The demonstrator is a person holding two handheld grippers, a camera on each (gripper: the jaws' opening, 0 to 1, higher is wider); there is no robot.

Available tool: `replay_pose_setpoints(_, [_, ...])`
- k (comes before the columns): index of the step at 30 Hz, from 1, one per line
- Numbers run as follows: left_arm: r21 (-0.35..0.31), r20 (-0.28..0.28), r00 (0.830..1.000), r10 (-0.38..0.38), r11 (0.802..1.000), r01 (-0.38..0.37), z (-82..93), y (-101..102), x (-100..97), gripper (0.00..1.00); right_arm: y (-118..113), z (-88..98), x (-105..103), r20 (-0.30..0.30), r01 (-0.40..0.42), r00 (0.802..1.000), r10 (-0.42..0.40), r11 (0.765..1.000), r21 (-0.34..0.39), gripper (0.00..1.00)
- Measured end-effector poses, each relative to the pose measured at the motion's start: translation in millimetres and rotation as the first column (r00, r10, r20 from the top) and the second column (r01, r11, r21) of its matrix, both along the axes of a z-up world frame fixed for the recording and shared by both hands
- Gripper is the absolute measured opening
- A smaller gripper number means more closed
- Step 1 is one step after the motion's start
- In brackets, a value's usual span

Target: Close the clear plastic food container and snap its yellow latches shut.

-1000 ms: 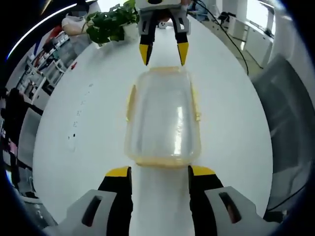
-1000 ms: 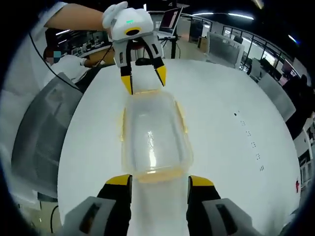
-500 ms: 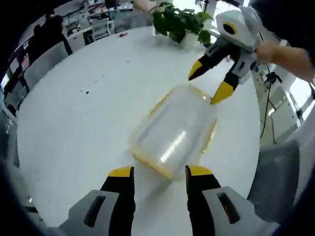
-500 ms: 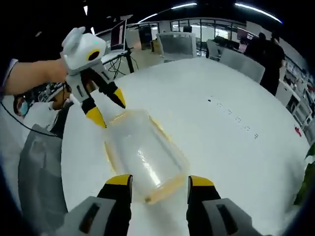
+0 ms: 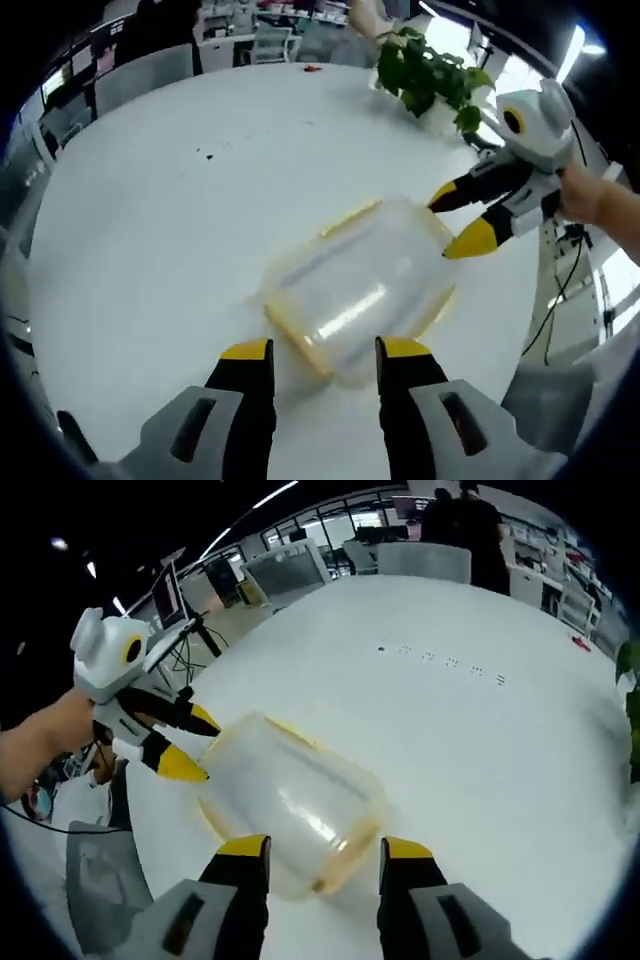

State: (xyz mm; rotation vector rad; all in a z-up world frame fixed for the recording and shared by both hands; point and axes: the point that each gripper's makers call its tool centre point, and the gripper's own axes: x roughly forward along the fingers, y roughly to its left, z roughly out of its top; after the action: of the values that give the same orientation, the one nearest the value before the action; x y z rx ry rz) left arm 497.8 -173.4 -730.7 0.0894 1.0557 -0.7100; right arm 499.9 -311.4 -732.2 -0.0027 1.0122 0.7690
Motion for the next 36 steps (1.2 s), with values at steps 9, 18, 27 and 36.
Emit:
replay_pose_setpoints(9, [-0.05,-0.07,0.995,0.065,0.996,-0.069,-4.1,-5.8,-4.5,0.39,5.5,-7.5,-3.6,-0.07,0.052,0.996,-0.049,0.998,0.045,0.43])
replay_pose_setpoints(18, [-0.05,-0.08,0.995,0.059,0.997,-0.063,-5.3,-8.1,-5.3,0.36,7.4,-8.5,-3.9,-0.068,0.052,0.997,-0.048,0.997,0.053,0.41])
replay_pose_setpoints(27, [-0.034,-0.082,0.996,0.021,0.999,-0.024,-4.8,-9.5,-2.8,0.34,10.8,-10.1,-2.8,-0.088,0.096,0.992,-0.091,0.994,0.055,0.37])
replay_pose_setpoints(36, [-0.046,-0.094,0.996,0.009,0.999,-0.013,-5.1,-8.1,-4.2,0.37,8.1,-7.9,-4.5,-0.084,0.1,0.992,-0.093,0.992,0.082,0.4])
